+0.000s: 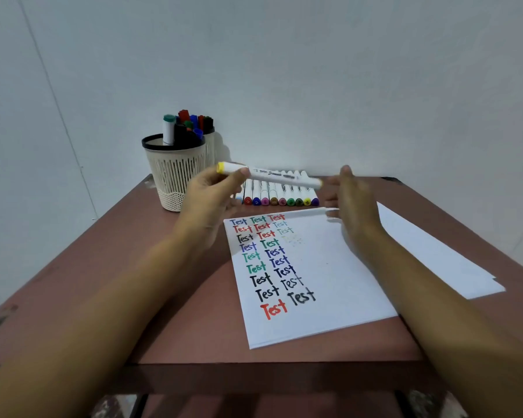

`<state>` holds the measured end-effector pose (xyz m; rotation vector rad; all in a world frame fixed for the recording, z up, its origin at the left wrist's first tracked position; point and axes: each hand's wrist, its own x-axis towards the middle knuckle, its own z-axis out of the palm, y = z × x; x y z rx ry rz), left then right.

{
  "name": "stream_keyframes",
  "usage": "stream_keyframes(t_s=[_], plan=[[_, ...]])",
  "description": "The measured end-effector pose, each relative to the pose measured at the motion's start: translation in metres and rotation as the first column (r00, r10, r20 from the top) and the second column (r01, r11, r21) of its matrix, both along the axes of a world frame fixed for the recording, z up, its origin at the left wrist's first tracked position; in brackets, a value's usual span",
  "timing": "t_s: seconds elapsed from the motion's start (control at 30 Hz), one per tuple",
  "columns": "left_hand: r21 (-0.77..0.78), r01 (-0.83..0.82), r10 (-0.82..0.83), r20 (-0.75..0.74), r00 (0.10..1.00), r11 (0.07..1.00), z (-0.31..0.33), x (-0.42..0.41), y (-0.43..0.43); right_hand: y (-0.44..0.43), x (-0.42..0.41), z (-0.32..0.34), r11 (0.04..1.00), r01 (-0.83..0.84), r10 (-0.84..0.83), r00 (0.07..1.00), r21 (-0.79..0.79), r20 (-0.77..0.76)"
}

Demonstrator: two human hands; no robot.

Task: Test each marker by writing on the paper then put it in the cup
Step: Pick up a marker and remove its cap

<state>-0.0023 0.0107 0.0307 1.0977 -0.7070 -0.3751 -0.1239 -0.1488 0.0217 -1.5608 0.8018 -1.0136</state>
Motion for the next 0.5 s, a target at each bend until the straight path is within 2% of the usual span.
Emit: stream_keyframes(t_s=[0.07, 0.13, 0.17, 0.3, 0.5], plan=[[-0.019, -0.038, 0.039, 0.021, 0.999, 0.999, 0.003, 0.000, 0.003, -0.005, 0.000, -0.011, 0.952, 0.038, -0.100, 0.977, -0.303, -0.191], [-0.015, -0.089, 0.090, 0.070, 0.993, 0.996, 0.006, 0.000, 0.005, -0.006, -0.001, -0.021, 0.835, -0.109, -0.162, 0.888, -0.540, -0.430], [-0.011, -0.119, 0.120, 0.101, 0.988, 0.993, 0.009, 0.000, 0.006, -0.006, 0.000, -0.025, 0.787, -0.180, -0.187, 0.842, -0.590, -0.506], [-0.014, -0.270, 0.260, 0.327, 0.909, 0.963, 0.029, 0.010, 0.008, -0.004, 0.000, -0.028, 0.735, -0.320, -0.189, 0.750, -0.598, -0.634], [-0.031, -0.437, 0.387, 0.527, 0.757, 0.899, 0.081, 0.042, 0.011, -0.002, -0.001, -0.027, 0.729, -0.321, -0.197, 0.747, -0.604, -0.635]])
